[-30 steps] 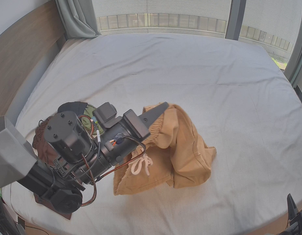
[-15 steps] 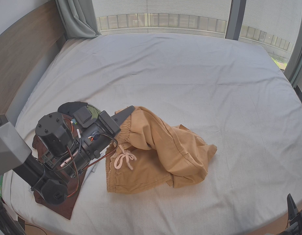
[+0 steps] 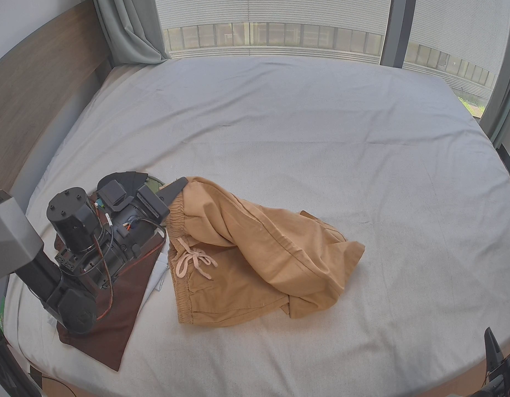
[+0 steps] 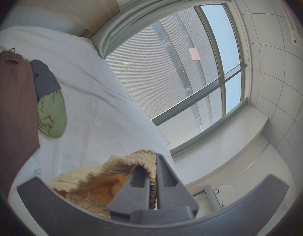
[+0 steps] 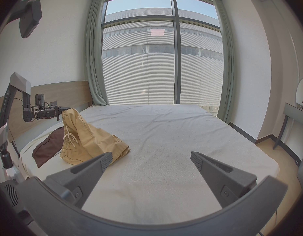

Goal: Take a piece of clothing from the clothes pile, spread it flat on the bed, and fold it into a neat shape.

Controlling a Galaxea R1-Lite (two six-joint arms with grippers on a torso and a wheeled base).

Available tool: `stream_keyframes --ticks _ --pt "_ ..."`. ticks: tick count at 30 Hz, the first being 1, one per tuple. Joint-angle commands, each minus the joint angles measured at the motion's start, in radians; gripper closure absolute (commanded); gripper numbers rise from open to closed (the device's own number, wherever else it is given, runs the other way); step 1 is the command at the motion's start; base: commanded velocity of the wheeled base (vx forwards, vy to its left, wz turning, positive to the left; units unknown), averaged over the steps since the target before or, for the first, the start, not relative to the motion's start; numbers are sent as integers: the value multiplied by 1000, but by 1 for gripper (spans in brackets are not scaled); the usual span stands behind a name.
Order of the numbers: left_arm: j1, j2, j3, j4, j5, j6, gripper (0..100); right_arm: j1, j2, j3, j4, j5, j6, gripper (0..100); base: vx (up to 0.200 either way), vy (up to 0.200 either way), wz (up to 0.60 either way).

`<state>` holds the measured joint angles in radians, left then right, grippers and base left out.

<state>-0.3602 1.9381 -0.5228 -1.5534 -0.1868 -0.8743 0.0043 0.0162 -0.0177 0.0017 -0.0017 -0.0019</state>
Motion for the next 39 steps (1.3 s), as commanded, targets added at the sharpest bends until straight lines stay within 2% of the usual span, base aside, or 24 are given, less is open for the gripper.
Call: stream_keyframes --ticks 1,8,17,36,39 --pt "35 35 -8 -2 -6 0 100 0 -16 18 0 2 -4 0 0 0 0" --pt "81 59 -33 -2 -39 1 100 0 -16 18 0 6 -7 0 0 0 0" --pt "129 107 -51 -2 -39 20 100 0 -16 18 0 6 -7 0 0 0 0" --pt "130 98 -48 -2 -37 20 100 -3 -16 18 -2 28 -24 0 0 0 0" --pt "130 96 -46 -2 -37 20 100 -6 -16 -13 -40 35 -30 0 0 0 0"
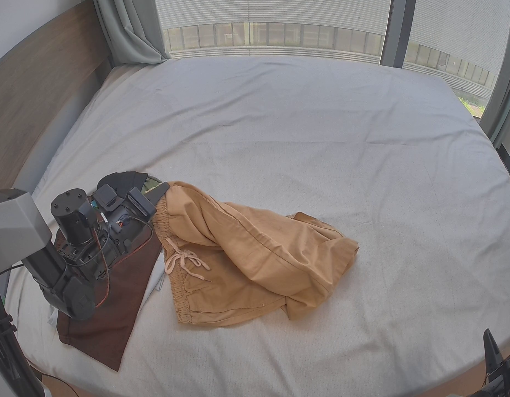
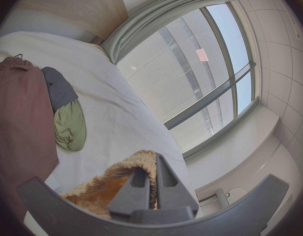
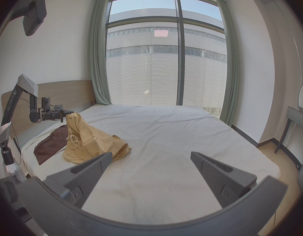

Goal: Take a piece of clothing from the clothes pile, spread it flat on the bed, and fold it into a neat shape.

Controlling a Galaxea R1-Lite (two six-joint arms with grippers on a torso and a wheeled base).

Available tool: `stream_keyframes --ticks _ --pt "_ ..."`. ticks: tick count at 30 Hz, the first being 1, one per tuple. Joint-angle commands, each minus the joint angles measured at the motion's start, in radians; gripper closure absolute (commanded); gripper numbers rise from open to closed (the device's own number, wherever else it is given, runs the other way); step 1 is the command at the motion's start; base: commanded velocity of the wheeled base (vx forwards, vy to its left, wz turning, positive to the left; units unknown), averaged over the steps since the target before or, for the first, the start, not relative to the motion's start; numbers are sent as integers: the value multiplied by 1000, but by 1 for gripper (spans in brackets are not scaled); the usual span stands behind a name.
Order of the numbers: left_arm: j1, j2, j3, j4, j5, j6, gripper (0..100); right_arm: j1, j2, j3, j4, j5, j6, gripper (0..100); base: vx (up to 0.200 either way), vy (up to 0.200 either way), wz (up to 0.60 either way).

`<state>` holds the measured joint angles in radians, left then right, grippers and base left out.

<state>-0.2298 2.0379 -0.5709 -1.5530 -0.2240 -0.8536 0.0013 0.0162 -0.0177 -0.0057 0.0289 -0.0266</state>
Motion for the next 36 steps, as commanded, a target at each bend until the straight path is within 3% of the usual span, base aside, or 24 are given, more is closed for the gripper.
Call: stream_keyframes --ticks 1,5,10,24,26,36 --pt "0 -5 3 -4 0 1 100 -4 -9 -54 -40 6 -6 0 0 0 0" --pt "0 -11 -3 -2 -3 -1 100 -15 87 -168 -42 22 -6 0 0 0 0" --pt "-2 -11 6 -2 -6 -1 100 -7 182 -171 -36 42 4 0 0 0 0" --pt "38 -10 46 -2 -90 116 100 -9 493 -229 -45 244 24 0 0 0 0" --pt "47 -11 52 -2 -103 131 100 -9 590 -251 -49 304 27 0 0 0 0" --pt "61 -15 55 -2 -123 151 100 29 803 -304 -102 378 22 0 0 0 0"
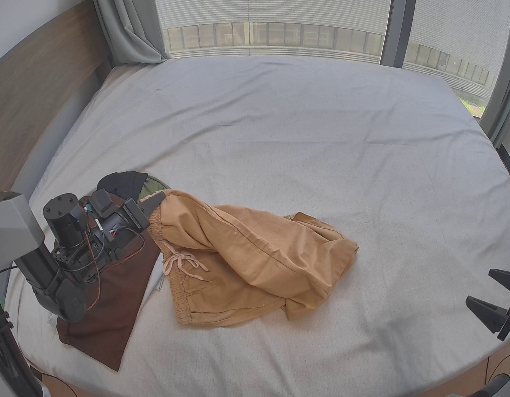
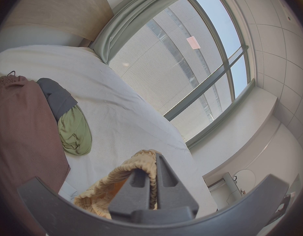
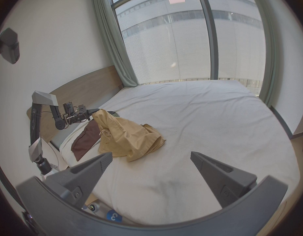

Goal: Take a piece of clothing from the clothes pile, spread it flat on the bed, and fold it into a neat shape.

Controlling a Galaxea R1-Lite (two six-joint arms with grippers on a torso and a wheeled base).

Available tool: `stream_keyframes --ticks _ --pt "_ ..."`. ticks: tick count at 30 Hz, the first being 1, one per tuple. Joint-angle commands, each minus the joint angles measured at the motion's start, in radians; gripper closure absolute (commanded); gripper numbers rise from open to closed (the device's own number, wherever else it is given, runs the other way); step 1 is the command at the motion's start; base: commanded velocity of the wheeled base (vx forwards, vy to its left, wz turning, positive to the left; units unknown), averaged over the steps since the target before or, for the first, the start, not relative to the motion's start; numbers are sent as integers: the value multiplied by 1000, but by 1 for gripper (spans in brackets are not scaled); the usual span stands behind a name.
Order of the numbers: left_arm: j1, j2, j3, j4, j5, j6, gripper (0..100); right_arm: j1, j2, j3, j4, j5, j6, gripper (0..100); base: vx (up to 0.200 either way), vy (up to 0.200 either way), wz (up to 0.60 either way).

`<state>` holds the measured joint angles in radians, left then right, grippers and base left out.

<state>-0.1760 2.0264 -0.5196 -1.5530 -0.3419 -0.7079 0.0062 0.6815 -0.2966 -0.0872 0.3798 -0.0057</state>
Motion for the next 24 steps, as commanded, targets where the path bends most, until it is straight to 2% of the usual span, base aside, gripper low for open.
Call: stream_keyframes --ticks 1,6,10,13,18,24 --pt "7 -3 4 -2 -5 5 100 29 156 -26 -25 34 3 0 0 0 0" --pt "6 -5 9 -2 -5 18 100 75 259 -30 -37 93 -7 0 0 0 0" --pt "-2 -3 21 -2 -5 53 100 143 348 -55 -65 99 -13 0 0 0 0" --pt "-7 -3 21 -2 -5 61 100 156 386 -50 -86 106 -13 0 0 0 0" --pt "-13 -5 35 -2 -5 64 100 158 498 -70 -160 226 -11 0 0 0 0" --pt "-19 -21 38 -2 -6 65 100 196 592 -39 -267 243 -7 0 0 0 0"
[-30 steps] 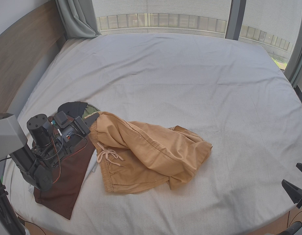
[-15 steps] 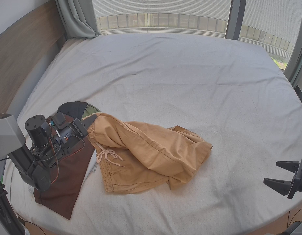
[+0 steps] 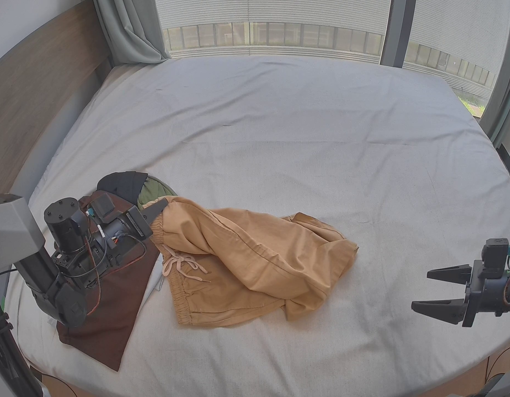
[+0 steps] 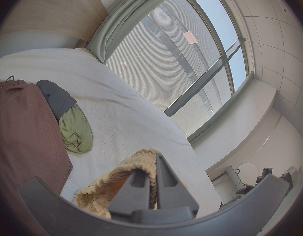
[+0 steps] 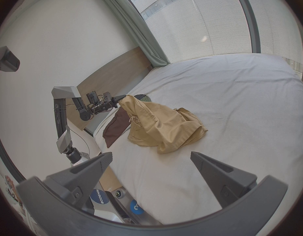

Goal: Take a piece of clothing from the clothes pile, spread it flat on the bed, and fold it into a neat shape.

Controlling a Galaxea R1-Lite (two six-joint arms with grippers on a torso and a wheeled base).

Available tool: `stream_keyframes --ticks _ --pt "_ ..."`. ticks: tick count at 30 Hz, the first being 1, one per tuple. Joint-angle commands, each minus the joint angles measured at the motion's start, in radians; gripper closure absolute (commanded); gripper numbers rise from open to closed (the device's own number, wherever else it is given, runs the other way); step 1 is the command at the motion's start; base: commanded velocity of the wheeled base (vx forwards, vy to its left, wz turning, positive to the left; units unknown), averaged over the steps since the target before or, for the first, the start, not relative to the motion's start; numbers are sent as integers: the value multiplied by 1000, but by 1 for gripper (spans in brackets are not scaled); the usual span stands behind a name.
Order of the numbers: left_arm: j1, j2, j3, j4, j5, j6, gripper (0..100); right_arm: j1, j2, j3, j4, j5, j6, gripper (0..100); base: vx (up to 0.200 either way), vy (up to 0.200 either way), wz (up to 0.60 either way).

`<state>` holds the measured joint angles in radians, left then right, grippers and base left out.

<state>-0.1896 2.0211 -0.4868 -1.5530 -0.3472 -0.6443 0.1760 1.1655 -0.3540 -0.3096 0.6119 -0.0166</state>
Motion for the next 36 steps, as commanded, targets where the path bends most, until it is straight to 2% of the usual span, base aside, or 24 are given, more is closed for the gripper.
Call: stream_keyframes --ticks 1,8,12,13,17,23,26,31,36 --pt "-5 -19 7 -2 -1 2 100 27 112 17 -52 11 6 0 0 0 0" --pt "-4 -18 14 -2 -1 5 100 23 332 24 -264 14 14 0 0 0 0" --pt "-2 -13 14 -2 -1 5 100 22 410 27 -350 14 47 0 0 0 0" --pt "2 -5 8 -2 -1 5 100 22 447 26 -404 14 87 0 0 0 0" --pt "5 2 8 -2 -1 5 100 28 514 27 -485 14 156 0 0 0 0" --pt "9 13 4 -2 1 8 100 40 641 17 -588 14 198 0 0 0 0" --pt "9 15 2 -2 2 15 100 43 730 27 -715 19 214 0 0 0 0" --pt "16 15 -1 -2 2 15 100 68 819 41 -861 14 296 0 0 0 0" --pt "22 22 -3 -2 2 15 100 92 861 38 -931 9 359 0 0 0 0"
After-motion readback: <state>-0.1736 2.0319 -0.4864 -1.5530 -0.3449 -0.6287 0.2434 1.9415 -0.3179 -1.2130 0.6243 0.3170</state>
